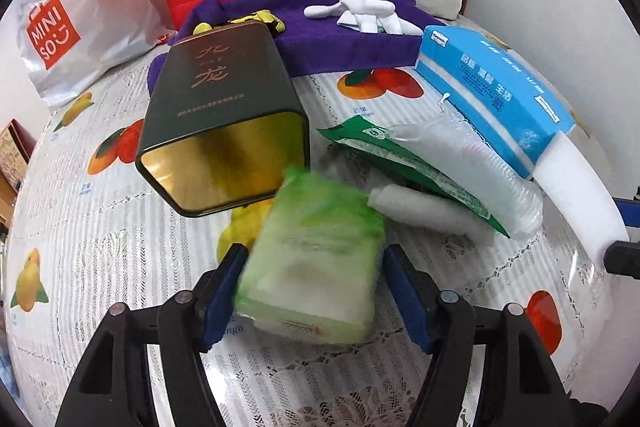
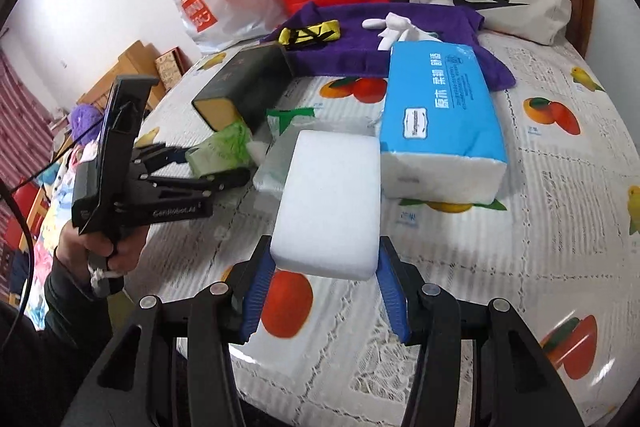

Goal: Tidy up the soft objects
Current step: 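Grasp the green-wrapped tissue pack with the left gripper and lift it, then carry the tissue pack and foam block onto the purple towel and release both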

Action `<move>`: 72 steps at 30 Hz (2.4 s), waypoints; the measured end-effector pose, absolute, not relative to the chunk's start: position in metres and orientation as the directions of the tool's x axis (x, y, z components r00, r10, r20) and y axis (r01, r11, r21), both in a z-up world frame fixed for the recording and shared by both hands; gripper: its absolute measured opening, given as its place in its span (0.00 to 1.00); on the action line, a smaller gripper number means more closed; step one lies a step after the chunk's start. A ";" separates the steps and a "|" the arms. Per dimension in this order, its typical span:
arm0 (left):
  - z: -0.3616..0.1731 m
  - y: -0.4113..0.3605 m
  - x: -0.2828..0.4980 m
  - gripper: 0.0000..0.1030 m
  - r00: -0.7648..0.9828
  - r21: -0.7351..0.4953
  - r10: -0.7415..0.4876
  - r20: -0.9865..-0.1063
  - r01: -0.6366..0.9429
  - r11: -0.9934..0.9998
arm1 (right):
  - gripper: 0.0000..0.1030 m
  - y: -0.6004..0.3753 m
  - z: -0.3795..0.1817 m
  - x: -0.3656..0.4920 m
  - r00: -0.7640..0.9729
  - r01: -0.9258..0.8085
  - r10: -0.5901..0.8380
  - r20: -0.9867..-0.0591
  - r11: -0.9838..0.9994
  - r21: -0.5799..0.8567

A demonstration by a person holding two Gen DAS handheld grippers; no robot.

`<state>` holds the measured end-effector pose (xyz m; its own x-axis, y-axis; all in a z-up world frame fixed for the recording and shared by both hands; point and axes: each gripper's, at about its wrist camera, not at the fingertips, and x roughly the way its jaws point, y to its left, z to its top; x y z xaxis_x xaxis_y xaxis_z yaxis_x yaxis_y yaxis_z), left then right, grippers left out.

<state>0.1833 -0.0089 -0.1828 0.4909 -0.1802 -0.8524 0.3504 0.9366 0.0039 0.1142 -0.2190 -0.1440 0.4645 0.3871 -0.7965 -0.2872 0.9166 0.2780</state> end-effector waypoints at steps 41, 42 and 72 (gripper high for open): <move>-0.069 0.028 0.240 0.50 0.596 -0.115 -0.178 -0.783 0.142 0.983 | 0.49 -0.269 -0.073 0.236 0.609 -0.230 0.317 -0.727 0.948 0.221; -0.068 0.031 0.243 0.50 0.598 -0.114 -0.173 -0.782 0.135 0.984 | 0.49 -0.268 -0.072 0.245 0.612 -0.232 0.316 -0.725 0.948 0.218; -0.103 0.018 0.377 0.50 0.524 -0.165 -0.221 -0.823 0.151 0.975 | 0.49 -0.263 -0.150 0.398 0.477 -0.179 0.204 -0.855 0.975 0.133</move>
